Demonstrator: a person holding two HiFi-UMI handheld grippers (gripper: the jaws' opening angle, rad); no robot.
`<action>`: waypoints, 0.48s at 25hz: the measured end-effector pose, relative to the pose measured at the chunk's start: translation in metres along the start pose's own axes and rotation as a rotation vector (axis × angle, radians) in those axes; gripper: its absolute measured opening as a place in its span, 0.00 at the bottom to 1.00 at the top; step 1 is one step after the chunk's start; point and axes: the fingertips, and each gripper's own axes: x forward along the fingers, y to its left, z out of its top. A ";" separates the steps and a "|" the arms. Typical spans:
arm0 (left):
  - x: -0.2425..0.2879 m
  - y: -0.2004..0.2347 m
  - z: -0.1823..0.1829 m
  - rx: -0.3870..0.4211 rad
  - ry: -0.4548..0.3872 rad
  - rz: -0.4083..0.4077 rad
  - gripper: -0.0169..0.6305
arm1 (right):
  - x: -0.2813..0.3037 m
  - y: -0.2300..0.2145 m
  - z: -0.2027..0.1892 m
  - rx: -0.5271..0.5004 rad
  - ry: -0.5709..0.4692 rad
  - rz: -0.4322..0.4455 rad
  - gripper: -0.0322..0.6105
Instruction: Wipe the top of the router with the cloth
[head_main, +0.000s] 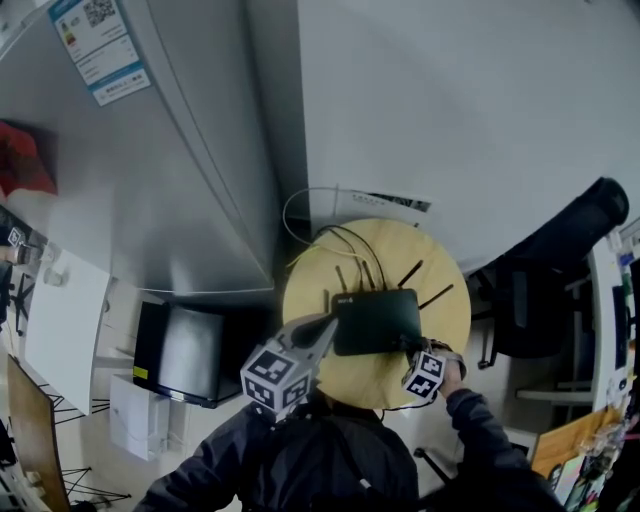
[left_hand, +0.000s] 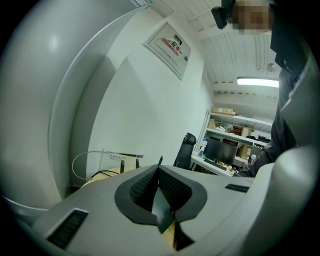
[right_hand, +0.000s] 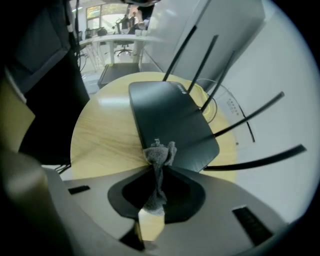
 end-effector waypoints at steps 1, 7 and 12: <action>-0.001 0.000 0.000 0.000 -0.002 -0.002 0.03 | -0.003 -0.004 0.002 0.062 -0.029 -0.014 0.16; -0.009 -0.007 0.002 0.004 -0.004 -0.023 0.03 | -0.063 -0.023 0.036 0.569 -0.372 -0.006 0.16; -0.011 -0.017 0.003 0.011 -0.006 -0.060 0.03 | -0.141 -0.036 0.070 0.905 -0.718 0.048 0.16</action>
